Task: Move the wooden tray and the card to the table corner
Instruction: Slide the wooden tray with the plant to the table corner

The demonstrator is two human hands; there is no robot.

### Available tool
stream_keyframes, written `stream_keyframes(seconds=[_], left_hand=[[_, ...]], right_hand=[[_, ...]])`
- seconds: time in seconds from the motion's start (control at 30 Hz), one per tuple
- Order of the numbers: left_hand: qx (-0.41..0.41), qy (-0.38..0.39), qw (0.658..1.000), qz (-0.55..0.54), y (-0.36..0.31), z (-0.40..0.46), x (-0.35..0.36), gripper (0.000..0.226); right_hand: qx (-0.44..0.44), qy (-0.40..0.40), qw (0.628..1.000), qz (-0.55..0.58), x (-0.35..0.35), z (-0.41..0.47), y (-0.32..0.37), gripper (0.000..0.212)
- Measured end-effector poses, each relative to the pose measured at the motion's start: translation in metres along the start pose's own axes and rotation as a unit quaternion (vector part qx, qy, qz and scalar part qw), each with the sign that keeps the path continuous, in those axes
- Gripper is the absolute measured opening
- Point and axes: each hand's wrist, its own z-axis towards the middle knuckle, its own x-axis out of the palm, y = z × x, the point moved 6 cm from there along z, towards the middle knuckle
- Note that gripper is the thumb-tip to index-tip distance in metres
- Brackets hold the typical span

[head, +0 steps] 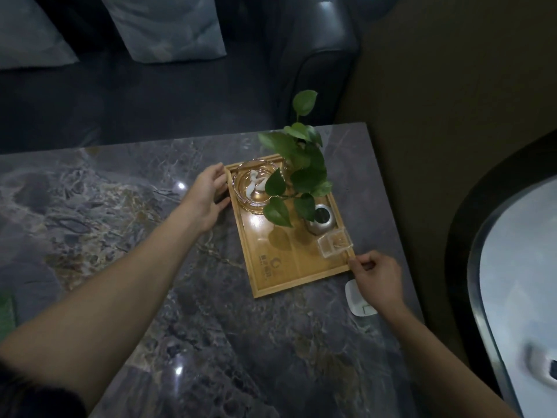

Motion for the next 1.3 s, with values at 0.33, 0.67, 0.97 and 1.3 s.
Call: stream_keyframes(seconds=[0.33, 0.67, 0.97, 1.3], left_hand=[[0.028, 0.025, 0.999, -0.034, 0.019, -0.011, 0.005, 0.042], [0.178, -0.005, 0.946, 0.272, 0.095, -0.093, 0.003, 0.049], [0.257, 0.082, 0.704, 0.657, 0.141, -0.099, 0.022, 0.101], [0.265, 0.087, 0.634, 0.722, 0.144, -0.080, 0.026, 0.091]], right_hand=[[0.025, -0.006, 1.000, 0.014, 0.002, -0.007, -0.011, 0.012], [-0.149, -0.041, 0.987, -0.032, 0.012, -0.061, 0.014, 0.018], [-0.343, 0.089, 0.907, -0.227, 0.084, -0.079, 0.050, 0.060], [-0.332, 0.042, 0.928, -0.163, 0.078, -0.074, 0.043, 0.017]])
